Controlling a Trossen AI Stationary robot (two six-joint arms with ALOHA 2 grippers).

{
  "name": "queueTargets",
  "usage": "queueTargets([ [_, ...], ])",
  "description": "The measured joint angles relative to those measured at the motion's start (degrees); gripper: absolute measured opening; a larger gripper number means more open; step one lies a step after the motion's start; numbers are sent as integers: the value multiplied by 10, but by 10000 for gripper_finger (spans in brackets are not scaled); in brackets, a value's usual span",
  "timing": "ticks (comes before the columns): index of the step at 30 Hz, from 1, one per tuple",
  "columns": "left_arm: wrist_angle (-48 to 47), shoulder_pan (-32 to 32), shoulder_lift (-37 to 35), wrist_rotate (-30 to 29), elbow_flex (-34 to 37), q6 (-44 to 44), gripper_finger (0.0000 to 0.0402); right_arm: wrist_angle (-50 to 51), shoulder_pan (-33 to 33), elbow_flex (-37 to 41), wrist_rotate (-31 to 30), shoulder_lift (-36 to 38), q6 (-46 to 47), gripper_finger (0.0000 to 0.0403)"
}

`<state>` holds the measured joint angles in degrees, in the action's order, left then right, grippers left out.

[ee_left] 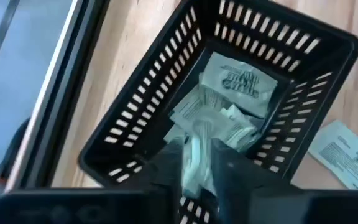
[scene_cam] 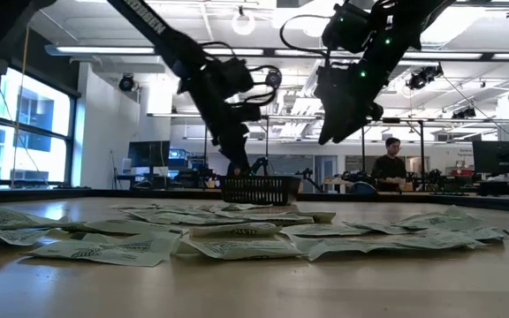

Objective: Pick and place Stevia / Truvia into bins
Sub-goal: Put the stevia packet into the black bin

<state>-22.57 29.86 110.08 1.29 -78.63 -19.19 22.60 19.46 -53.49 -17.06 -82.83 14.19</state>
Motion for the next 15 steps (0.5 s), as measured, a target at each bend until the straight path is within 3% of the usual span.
queueTargets([
  [4, -126, -11, -1, -12, -49, 4, 171, 19, -1, 0, 0, 1, 8, 245],
  [8, -259, -15, -49, 35, -62, 24, 203, 3, -7, 0, -14, 1, -20, 245],
  [15, -272, -22, -127, 96, 75, 51, 217, -38, -4, 0, -15, 1, -56, 245],
])
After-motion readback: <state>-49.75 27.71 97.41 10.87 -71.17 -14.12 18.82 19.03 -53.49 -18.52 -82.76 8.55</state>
